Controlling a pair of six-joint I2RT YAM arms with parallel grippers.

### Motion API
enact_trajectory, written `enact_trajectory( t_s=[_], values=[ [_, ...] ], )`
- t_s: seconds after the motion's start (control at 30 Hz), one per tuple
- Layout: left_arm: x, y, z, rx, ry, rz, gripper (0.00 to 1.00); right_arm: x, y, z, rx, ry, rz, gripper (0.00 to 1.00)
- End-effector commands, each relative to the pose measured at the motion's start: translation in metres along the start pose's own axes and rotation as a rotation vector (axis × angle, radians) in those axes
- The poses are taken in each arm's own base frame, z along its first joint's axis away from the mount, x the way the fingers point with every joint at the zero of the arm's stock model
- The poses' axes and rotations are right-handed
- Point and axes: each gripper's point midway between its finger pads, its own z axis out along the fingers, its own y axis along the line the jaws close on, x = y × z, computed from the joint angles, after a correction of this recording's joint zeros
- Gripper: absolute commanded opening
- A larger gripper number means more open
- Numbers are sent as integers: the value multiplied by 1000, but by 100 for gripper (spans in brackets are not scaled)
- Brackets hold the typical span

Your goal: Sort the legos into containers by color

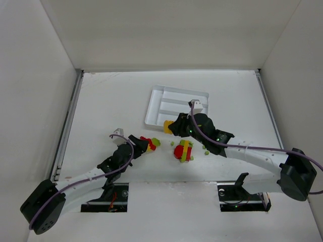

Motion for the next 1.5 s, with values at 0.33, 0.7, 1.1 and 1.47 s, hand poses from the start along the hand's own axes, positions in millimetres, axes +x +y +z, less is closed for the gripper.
enact_trajectory(
  t_s=[0.33,0.7,1.1,1.47],
  values=[
    [0,38,-14,-140,-4,92,82,-22,15,-5,-36,-64,-5,29],
    [-77,-42,-48,-9,-138,144,76,-38,41,-8,-161,-79,64,28],
    [-81,-144,-30,370,-88,-267,65,-75,105,-16,-513,-106,331,28],
    [-98,-153,-42,505,-156,-349,62,-67,90,-6,-495,-103,396,29]
  ],
)
